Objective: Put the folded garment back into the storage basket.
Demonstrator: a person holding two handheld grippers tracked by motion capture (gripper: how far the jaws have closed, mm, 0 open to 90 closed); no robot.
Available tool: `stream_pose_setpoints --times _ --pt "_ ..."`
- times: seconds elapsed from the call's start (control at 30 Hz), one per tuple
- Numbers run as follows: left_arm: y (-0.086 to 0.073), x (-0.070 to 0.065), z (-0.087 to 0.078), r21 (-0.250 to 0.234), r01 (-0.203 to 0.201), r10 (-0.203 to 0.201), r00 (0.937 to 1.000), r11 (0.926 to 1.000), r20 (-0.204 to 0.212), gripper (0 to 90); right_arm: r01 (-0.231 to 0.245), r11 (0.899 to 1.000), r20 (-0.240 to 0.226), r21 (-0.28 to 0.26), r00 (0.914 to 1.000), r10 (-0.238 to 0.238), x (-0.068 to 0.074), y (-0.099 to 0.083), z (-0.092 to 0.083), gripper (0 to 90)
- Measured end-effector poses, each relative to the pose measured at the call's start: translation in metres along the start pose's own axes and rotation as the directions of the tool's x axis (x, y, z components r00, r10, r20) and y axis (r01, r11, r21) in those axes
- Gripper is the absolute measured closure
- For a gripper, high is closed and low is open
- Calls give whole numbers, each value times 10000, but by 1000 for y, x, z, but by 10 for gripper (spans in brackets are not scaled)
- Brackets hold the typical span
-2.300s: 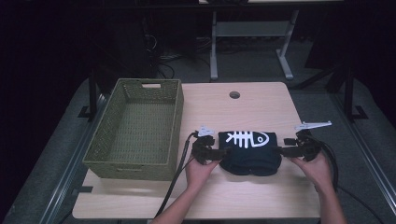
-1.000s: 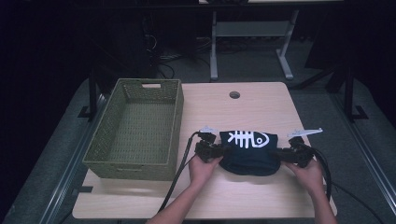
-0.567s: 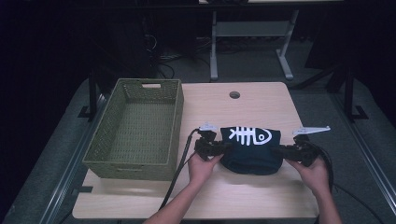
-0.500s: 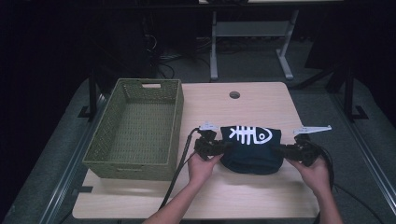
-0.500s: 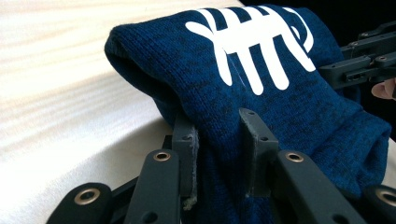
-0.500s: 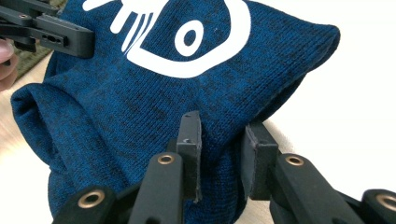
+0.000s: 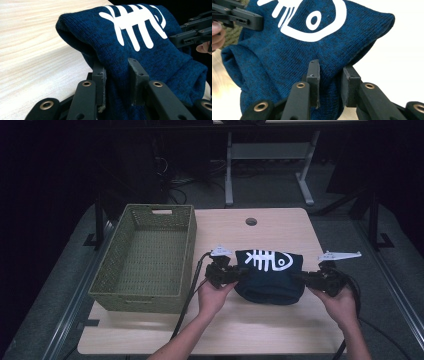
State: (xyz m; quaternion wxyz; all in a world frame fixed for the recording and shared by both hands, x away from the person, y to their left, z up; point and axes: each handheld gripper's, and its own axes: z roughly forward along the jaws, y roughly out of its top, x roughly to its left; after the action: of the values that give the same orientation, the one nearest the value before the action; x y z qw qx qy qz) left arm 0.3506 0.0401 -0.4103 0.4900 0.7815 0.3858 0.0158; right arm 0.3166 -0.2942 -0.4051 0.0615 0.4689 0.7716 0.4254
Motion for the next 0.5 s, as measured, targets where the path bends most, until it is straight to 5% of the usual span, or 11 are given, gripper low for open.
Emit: stream_pose_setpoints --times 0.5 --pt "19 -6 -29 -244 -251 249 9997 9994 -54 708 143 9990 -257 -433 9996 -154 16 18 -13 720"
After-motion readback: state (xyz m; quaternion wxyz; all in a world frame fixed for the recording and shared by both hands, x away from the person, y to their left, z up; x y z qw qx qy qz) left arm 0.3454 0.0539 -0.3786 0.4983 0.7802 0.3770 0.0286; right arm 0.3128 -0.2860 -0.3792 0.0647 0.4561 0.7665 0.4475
